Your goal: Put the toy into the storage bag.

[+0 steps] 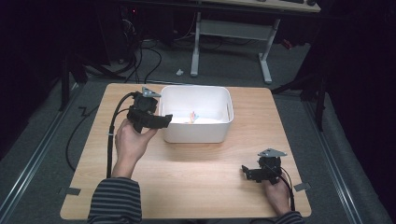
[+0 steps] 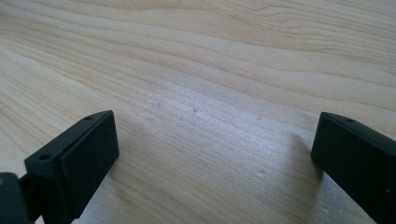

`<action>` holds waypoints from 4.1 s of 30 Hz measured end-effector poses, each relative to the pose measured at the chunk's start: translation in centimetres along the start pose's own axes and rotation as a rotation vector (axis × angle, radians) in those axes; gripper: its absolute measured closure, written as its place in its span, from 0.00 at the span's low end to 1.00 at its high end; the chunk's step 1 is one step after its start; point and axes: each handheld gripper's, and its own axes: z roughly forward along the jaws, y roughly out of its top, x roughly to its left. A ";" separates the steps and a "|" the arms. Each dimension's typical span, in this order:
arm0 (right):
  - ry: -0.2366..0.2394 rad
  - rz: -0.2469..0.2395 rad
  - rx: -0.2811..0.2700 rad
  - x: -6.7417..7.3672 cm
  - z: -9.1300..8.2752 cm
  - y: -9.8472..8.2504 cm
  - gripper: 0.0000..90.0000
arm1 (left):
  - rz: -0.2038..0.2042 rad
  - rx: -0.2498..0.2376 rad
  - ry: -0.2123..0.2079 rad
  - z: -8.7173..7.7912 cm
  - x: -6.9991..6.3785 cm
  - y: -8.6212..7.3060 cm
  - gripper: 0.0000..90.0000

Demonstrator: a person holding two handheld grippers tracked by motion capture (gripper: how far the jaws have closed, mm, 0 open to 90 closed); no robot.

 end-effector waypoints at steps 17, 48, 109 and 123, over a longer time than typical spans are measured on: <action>0.002 0.001 0.001 0.1 0.0 0.0 0.01 | -0.031 -0.021 0.002 -1.3 0.5 -2.5 0.40; 0.004 -0.004 0.001 0.1 0.0 0.0 0.01 | -0.116 -0.048 0.014 -2.9 2.3 -6.9 0.40; 0.007 -0.009 0.000 0.1 -0.1 -0.1 0.01 | -0.176 0.090 -0.005 2.0 2.0 -15.3 0.39; 0.007 -0.008 0.000 0.1 -0.1 -0.1 0.01 | -0.186 0.114 0.007 4.2 1.2 -17.2 0.38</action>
